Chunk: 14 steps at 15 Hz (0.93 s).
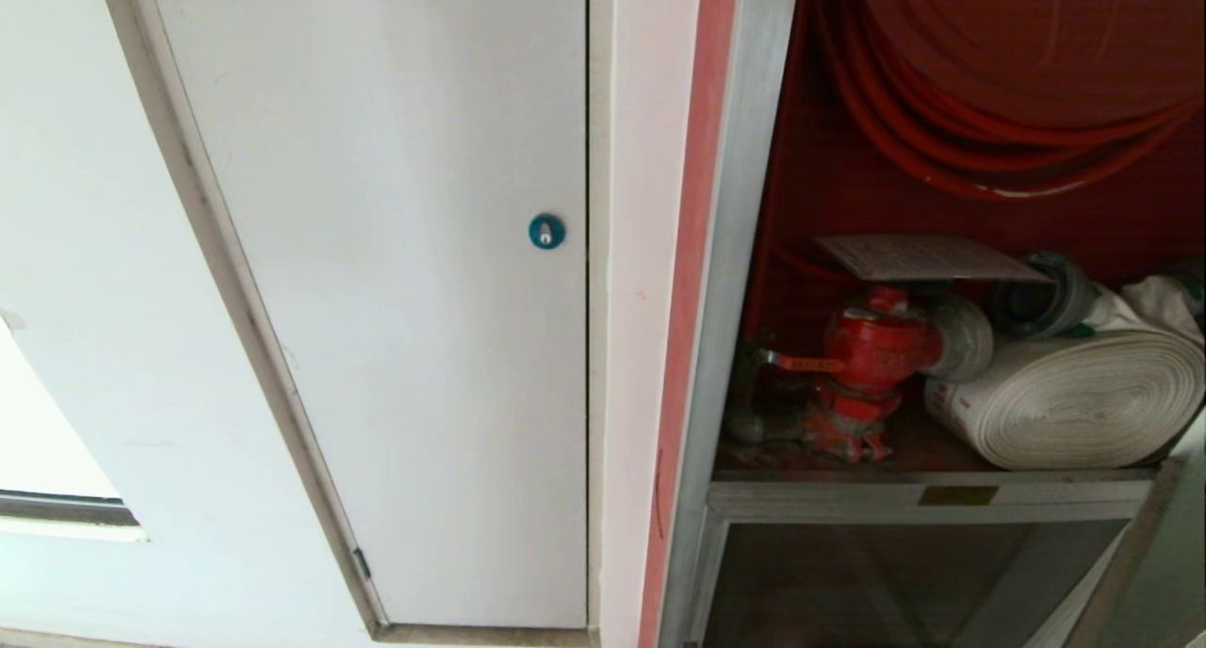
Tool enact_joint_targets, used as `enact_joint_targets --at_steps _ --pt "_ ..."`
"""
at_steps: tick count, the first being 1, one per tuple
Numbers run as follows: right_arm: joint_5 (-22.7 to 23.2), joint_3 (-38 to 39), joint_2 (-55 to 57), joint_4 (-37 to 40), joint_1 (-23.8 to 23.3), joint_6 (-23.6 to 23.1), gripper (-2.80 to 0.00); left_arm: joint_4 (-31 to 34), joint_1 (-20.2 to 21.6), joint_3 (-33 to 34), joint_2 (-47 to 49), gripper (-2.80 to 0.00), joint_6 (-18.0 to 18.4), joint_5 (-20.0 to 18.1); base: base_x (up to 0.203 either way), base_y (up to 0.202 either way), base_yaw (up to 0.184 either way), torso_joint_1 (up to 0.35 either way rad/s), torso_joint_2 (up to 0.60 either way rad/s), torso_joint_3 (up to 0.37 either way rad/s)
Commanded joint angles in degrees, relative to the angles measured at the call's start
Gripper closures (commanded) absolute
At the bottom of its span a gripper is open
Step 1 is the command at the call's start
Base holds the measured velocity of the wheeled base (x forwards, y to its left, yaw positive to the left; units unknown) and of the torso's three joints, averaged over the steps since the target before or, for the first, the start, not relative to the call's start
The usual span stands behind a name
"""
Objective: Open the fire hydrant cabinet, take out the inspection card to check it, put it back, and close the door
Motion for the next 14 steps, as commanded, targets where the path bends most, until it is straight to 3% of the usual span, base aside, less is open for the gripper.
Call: enact_joint_targets --at_steps 1,3,5,14 --pt "0.0 0.0 0.0 0.0 0.0 0.0 0.00 0.5 0.0 1.1 0.0 0.00 0.7 0.1 0.000 0.000 0.000 0.000 0.00 0.000" --pt "0.0 0.0 0.0 0.0 0.0 0.0 0.00 3.1 0.0 1.0 0.0 0.00 -0.4 -0.1 0.000 0.000 0.000 0.000 0.00 0.000" --pt "0.1 0.0 0.0 0.0 0.0 0.0 0.00 3.2 0.0 0.9 0.0 0.00 -5.0 0.2 0.000 0.000 0.000 0.000 0.00 0.000" --pt "0.1 0.0 0.0 0.0 0.0 0.0 0.00 3.2 0.0 0.9 0.0 0.00 -5.1 0.5 0.000 0.000 0.000 0.000 0.00 0.000"
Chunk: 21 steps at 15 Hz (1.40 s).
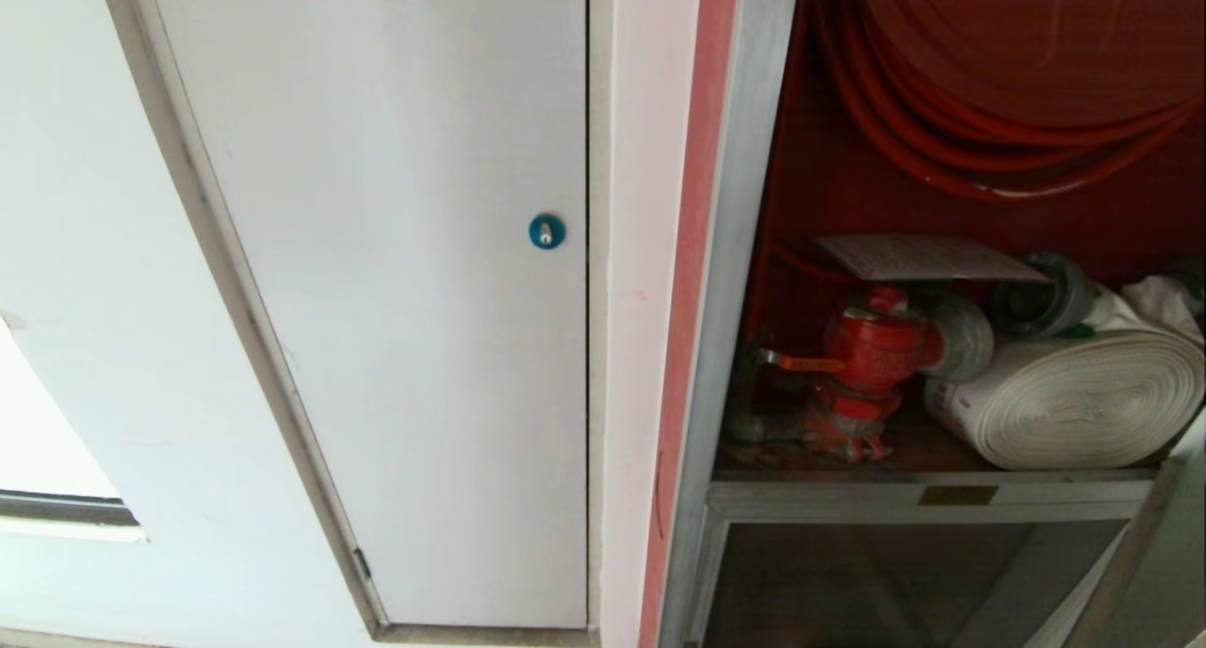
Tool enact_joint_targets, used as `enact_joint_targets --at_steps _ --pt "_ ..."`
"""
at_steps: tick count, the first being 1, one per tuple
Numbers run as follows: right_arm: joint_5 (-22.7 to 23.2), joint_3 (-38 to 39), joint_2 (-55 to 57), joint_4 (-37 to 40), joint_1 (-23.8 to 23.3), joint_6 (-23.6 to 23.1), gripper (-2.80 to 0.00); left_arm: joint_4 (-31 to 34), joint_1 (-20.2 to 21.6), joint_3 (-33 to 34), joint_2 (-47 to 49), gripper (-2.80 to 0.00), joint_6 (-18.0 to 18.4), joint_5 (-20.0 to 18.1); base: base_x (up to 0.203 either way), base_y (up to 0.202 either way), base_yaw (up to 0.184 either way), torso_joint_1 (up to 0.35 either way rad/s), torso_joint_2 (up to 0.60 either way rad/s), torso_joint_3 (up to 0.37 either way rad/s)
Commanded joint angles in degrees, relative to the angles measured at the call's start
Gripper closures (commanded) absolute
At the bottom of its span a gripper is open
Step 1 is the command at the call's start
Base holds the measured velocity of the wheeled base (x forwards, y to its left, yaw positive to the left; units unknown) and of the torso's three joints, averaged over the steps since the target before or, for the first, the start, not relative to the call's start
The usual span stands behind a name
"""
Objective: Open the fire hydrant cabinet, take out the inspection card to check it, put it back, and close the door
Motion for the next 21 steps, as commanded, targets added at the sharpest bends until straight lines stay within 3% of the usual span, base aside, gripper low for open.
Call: enact_joint_targets --at_steps 1,6,18,21 --pt "0.1 0.0 0.0 0.0 0.0 0.0 0.00 0.0 0.0 0.2 0.0 0.00 0.0 0.0 0.000 0.000 0.000 0.000 0.00 0.000" --pt "0.0 0.0 0.0 0.0 0.0 0.0 0.00 -0.1 0.0 0.2 0.0 0.00 -0.5 0.1 0.000 0.000 0.000 0.000 0.00 0.000" --pt "0.1 0.0 0.0 0.0 0.0 0.0 0.00 0.0 0.0 0.2 0.0 0.00 -0.7 0.3 -0.186 0.000 0.002 0.002 0.00 0.003" --pt "0.1 0.0 0.0 0.0 0.0 0.0 0.00 0.0 0.0 0.2 0.0 0.00 -0.6 0.2 -0.021 0.000 0.001 0.003 0.00 -0.003"
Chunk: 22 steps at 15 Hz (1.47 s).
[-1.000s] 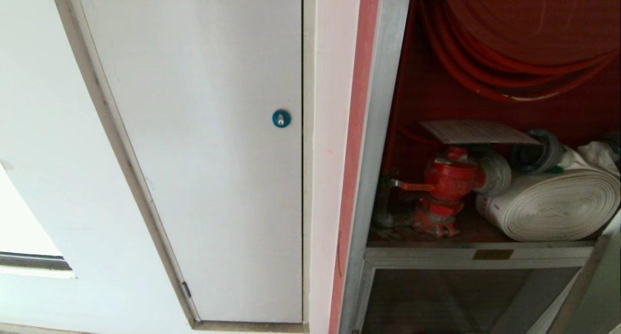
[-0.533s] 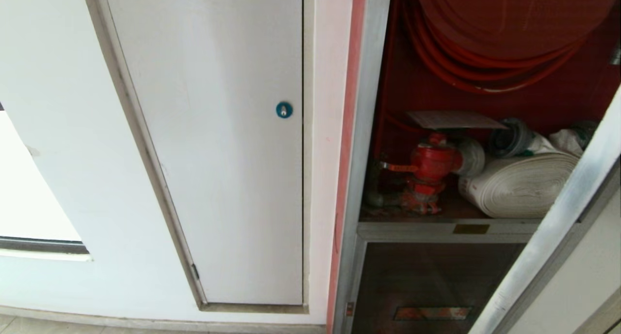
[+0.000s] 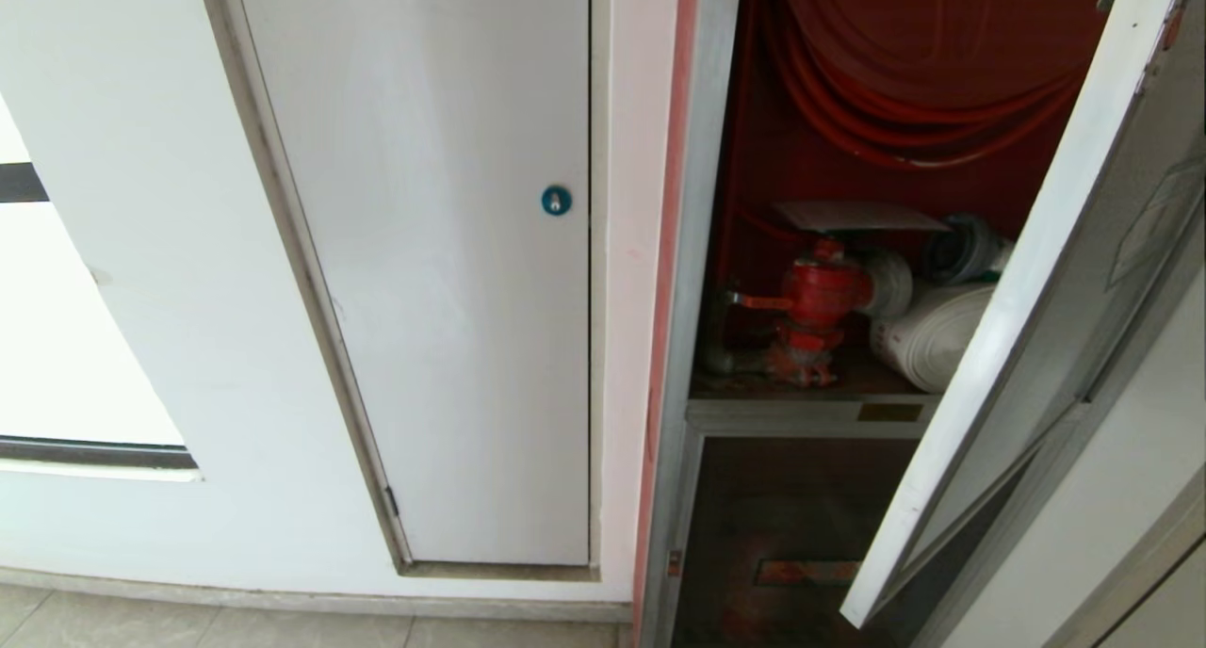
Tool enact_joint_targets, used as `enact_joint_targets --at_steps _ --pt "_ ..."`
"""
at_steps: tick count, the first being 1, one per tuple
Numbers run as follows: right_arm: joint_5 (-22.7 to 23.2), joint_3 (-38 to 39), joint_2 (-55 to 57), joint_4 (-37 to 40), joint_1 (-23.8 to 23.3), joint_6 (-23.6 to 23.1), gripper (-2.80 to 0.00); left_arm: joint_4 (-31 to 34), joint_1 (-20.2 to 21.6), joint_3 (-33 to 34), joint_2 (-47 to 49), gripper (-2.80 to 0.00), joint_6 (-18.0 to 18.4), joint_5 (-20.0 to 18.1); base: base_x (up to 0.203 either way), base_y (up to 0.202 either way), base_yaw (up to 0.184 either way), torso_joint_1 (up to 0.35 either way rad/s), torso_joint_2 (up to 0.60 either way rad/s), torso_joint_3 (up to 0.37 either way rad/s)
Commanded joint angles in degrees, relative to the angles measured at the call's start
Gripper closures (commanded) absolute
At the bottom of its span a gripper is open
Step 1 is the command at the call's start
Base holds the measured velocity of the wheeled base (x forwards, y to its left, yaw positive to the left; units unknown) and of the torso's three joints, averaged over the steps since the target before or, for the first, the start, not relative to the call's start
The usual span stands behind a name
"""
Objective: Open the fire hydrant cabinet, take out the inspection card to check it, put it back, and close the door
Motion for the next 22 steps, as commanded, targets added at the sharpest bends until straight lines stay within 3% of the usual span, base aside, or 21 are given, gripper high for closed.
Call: enact_joint_targets --at_steps 1,8,22 --pt "0.0 0.0 0.0 0.0 0.0 0.0 0.00 -0.1 0.0 0.2 0.0 0.00 0.0 0.0 -0.117 0.000 0.001 0.033 0.01 0.002" --pt "0.0 0.0 0.0 0.0 0.0 0.0 0.00 0.0 0.0 0.2 0.0 0.00 0.0 0.0 -0.182 0.000 0.001 -0.005 0.00 0.002" --pt "0.0 0.0 0.0 0.0 0.0 0.0 0.00 -0.1 0.0 0.2 0.0 0.00 0.0 0.0 0.000 0.000 0.000 0.000 0.00 0.000"
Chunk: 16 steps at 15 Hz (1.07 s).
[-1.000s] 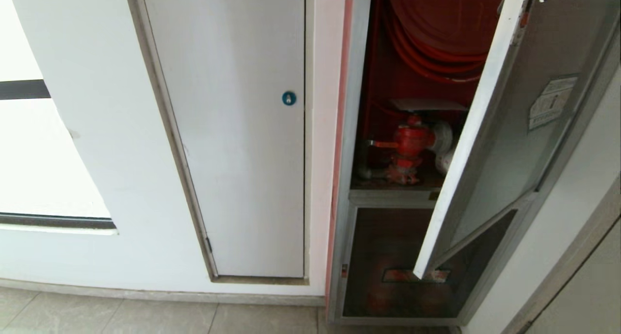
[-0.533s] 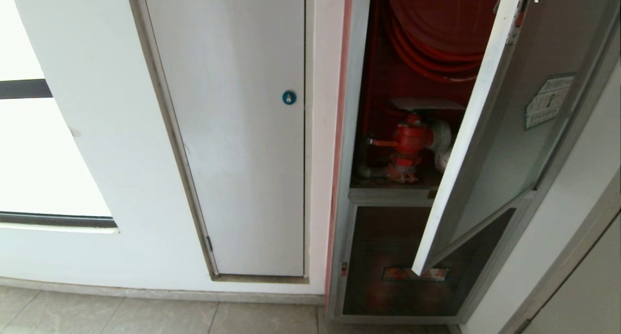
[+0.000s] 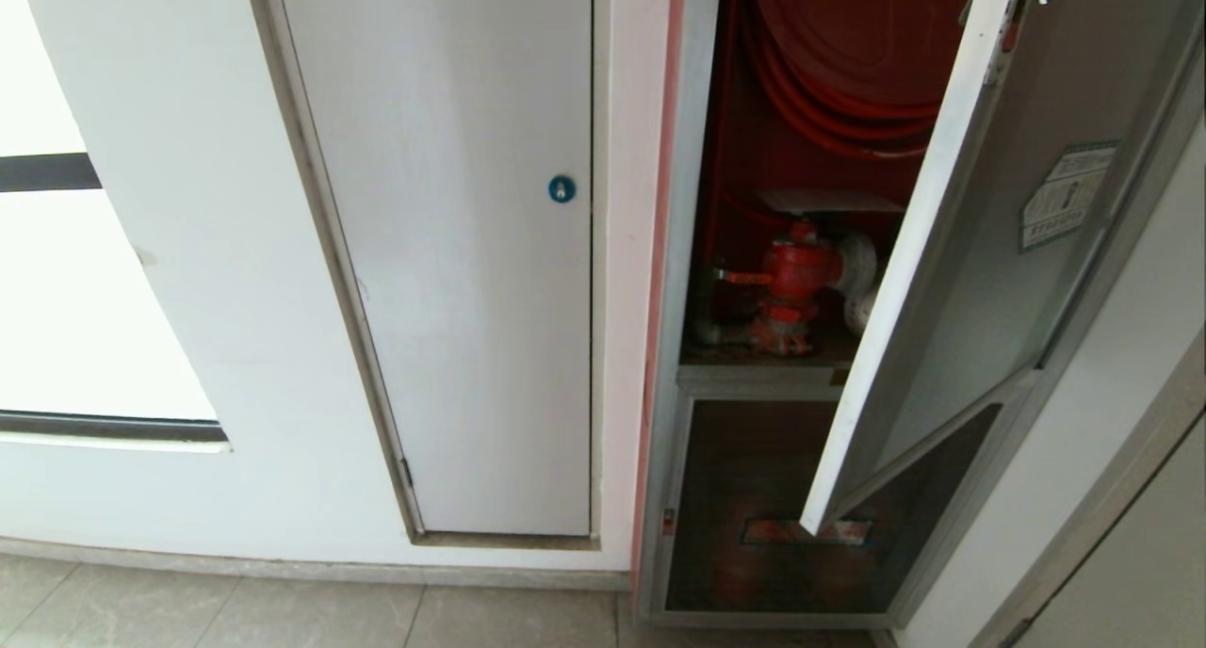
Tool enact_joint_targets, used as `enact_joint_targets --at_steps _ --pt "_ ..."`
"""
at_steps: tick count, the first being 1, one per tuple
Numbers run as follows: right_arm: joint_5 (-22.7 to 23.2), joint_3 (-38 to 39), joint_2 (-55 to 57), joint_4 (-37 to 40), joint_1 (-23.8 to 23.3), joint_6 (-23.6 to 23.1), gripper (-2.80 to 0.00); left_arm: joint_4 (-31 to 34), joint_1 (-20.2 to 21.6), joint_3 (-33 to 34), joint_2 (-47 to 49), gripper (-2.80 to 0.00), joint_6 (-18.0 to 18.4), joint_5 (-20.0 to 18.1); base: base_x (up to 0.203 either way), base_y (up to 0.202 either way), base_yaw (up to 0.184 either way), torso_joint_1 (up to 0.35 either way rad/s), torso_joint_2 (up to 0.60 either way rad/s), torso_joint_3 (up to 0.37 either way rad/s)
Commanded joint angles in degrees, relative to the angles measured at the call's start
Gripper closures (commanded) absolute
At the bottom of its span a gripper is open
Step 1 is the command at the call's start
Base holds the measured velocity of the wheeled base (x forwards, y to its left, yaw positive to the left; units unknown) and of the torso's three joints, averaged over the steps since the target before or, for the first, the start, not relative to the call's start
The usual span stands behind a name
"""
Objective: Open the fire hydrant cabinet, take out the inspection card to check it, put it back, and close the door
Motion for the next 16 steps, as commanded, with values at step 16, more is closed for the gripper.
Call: enact_joint_targets --at_steps 16 --pt "-0.1 -0.1 0.1 0.0 0.0 0.0 0.00 0.0 0.0 0.2 0.0 0.00 0.0 0.0 0.000 0.000 0.000 0.000 0.00 0.000"
